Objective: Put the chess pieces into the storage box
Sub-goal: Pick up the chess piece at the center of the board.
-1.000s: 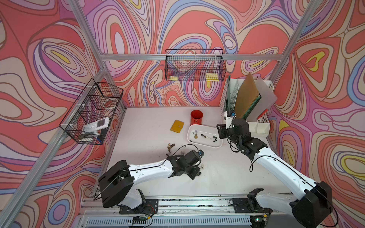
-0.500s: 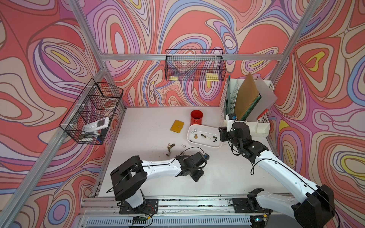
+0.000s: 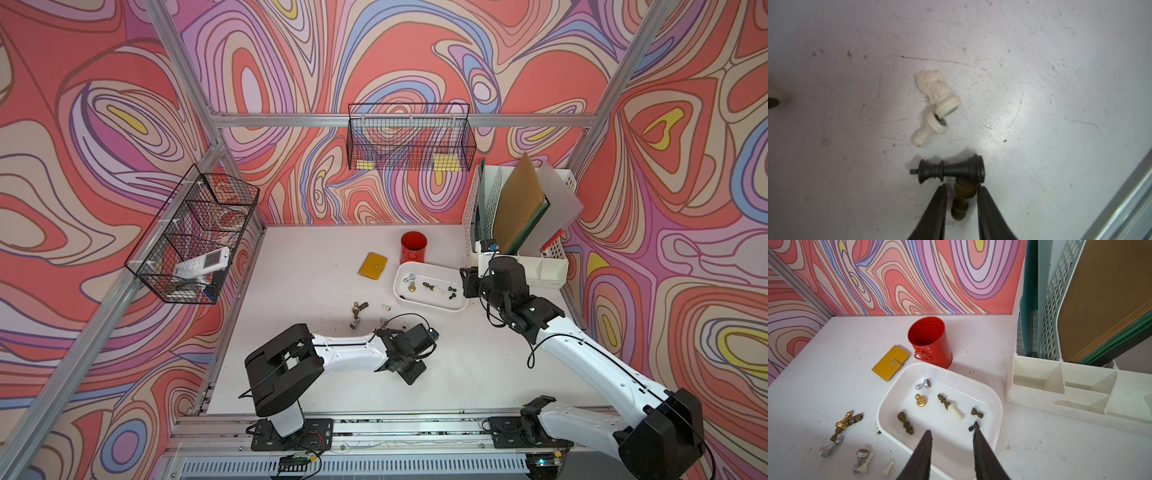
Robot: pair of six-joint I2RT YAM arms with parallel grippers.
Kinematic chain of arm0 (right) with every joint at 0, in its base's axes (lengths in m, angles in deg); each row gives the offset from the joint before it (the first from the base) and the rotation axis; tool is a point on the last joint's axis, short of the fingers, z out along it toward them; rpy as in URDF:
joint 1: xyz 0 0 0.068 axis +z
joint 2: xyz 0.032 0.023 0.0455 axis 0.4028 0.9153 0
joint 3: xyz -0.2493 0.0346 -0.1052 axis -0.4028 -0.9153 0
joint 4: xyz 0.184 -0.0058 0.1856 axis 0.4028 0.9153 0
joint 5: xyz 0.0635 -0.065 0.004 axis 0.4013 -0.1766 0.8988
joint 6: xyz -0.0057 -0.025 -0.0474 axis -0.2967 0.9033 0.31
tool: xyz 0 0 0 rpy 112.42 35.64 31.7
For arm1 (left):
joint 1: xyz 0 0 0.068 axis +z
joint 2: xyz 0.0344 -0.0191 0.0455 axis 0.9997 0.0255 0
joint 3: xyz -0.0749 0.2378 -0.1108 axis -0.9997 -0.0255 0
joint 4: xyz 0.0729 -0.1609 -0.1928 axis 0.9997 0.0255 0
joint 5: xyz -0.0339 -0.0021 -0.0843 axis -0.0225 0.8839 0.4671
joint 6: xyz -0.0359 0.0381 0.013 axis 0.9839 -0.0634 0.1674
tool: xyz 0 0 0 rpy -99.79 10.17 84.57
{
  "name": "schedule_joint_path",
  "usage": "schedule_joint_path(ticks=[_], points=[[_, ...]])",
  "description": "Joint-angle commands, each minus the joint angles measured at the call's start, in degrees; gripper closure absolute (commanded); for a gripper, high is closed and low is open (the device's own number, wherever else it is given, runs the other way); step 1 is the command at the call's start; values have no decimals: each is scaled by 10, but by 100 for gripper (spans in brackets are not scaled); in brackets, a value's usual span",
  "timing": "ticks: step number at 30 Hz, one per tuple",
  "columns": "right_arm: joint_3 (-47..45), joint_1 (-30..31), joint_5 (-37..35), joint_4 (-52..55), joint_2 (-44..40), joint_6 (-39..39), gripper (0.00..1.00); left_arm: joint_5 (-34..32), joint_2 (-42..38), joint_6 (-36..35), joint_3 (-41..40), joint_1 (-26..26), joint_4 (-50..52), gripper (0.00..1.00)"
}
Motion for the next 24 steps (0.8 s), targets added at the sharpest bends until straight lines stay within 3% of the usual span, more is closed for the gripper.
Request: schedule_joint_path(ticks=[1,9,18,24], points=[[-2,0,1,5,-6,-3,65,8,16,-11,8,-3,11,71],[-3,0,2,1,-3,-3,65,4,-12,-21,-3,-4,28,88],[-1,0,3,-5,0,-3,65,4,-87,-42,32,-3,82,90],[-1,0,2,-8,2,-1,65,-21,-62,-61,120,4,123,89]])
